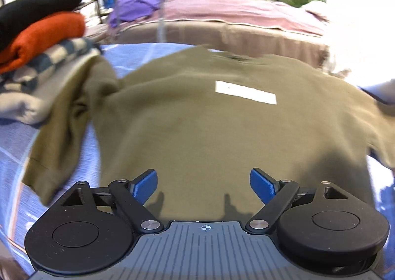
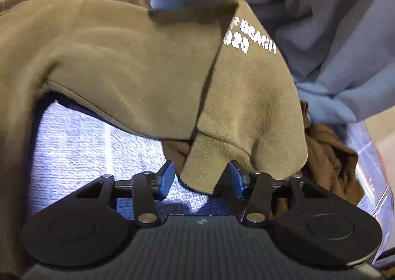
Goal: Fold small clothes
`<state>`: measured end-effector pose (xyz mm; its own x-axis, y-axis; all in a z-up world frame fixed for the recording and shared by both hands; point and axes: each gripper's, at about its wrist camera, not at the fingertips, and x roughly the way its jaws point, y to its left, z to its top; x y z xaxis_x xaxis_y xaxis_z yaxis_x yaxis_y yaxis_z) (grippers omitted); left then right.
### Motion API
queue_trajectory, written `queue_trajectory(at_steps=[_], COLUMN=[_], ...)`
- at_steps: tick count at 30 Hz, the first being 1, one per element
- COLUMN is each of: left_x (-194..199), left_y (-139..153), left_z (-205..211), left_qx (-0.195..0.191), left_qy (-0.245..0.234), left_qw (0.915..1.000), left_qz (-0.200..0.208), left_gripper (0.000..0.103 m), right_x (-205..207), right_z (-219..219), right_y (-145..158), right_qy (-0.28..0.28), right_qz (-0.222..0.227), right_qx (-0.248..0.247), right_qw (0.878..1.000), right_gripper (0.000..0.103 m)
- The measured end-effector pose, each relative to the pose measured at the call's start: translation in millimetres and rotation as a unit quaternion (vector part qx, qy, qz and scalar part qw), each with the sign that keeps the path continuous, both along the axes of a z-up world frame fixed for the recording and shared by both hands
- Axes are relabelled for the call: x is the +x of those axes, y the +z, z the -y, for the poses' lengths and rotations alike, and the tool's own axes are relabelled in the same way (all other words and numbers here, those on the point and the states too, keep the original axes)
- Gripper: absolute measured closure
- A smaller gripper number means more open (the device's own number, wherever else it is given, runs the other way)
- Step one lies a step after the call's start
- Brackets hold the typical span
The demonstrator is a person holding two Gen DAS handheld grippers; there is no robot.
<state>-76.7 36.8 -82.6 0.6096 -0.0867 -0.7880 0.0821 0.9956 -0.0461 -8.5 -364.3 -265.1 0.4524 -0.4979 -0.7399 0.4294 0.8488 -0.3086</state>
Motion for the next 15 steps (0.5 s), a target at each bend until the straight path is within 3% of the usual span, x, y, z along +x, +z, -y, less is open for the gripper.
queue_trajectory(at_steps=[2,4,6,8,10,12,15], left_x=[-4.1,-5.3,-6.1,-5.9,-4.2,-0.1,7.3], left_y=[-2.5,-3.8,-3.8,-4.3,-6.0,-7.5,-7.8], left_z=[16.6,26.2,31.0,32.7,31.8,29.9,24.0], left_qx=[0.001,0.007,0.003,-0.004,-0.013,-0.02,-0.03], left_qy=[-0.029,-0.045,-0.051,-0.049,-0.042,-0.035,-0.029], left_qw=[0.9996,0.999,0.9987,0.9988,0.999,0.9991,0.999], left_qz=[-0.005,-0.007,0.0,-0.001,-0.006,-0.015,-0.017], left_gripper=[0.0,0.0,0.0,0.0,0.0,0.0,0.0], right_x=[-7.7,-17.4,-30.0,-45.0,-58.3,-67.5,-72.5], right_z=[13.1,26.6,41.6,56.5,74.3,78.4,103.6], right_y=[-1.8,5.5,17.4,35.0,48.2,64.6,78.2], right_qy=[0.003,0.013,0.023,0.028,0.044,0.048,0.026], right_qz=[0.016,0.04,0.062,0.085,0.111,0.113,0.143], right_qx=[0.021,0.046,0.1,0.182,0.283,0.258,0.316], right_qw=[1.0,0.998,0.993,0.979,0.952,0.958,0.937], right_gripper=[0.067,0.086,0.092,0.092,0.093,0.095,0.095])
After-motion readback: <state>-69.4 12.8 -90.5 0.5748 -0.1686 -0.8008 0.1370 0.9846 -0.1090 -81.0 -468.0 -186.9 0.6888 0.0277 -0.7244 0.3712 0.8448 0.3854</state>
